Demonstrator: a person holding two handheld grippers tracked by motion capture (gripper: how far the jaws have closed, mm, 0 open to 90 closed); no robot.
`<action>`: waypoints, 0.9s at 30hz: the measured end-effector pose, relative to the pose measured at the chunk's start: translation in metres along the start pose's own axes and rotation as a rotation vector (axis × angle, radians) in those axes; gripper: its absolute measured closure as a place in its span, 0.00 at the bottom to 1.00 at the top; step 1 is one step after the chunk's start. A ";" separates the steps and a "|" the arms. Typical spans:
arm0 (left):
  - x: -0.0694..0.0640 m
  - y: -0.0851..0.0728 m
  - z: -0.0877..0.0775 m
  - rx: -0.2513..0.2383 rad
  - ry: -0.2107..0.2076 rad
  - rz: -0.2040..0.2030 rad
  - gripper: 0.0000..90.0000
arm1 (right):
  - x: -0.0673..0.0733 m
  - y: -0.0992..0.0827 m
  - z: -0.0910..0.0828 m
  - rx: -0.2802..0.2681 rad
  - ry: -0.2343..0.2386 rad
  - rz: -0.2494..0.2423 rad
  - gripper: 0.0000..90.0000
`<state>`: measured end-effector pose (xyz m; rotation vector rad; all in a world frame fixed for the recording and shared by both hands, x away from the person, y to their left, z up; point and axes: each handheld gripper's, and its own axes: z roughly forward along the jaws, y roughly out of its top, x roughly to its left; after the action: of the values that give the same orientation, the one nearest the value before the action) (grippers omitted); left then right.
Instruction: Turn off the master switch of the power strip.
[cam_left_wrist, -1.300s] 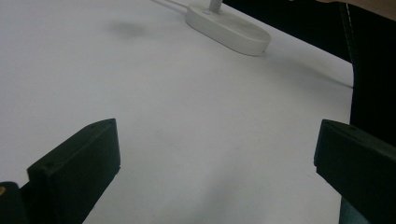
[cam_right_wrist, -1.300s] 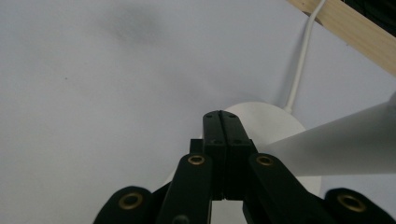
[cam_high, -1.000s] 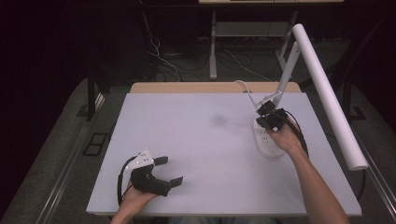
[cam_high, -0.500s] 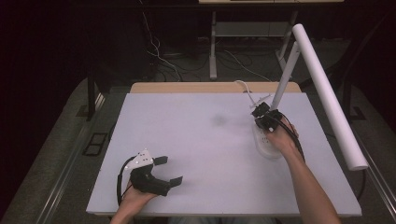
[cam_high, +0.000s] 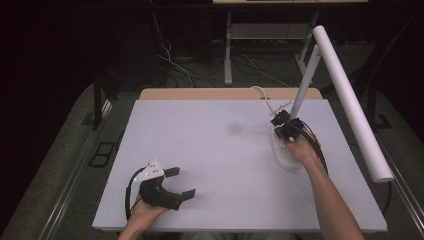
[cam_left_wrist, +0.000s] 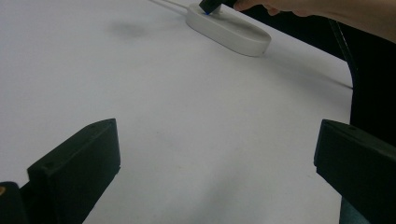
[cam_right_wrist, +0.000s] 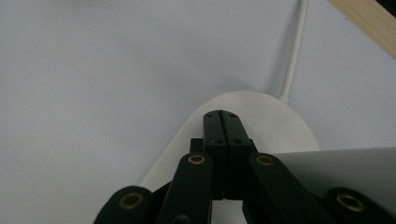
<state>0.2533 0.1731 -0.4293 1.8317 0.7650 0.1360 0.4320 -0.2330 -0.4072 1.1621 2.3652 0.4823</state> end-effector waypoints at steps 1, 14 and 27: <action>0.000 0.000 0.000 0.002 -0.001 0.002 0.00 | 0.000 0.000 0.000 -0.001 0.001 0.003 1.00; -0.001 0.000 0.000 0.003 -0.002 0.009 0.00 | 0.000 0.000 0.001 -0.004 0.003 0.034 1.00; 0.000 0.000 -0.001 0.003 -0.001 0.009 0.00 | 0.000 -0.001 0.001 -0.005 0.005 0.028 1.00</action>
<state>0.2528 0.1737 -0.4289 1.8378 0.7571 0.1395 0.4318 -0.2339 -0.4087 1.1949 2.3528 0.5010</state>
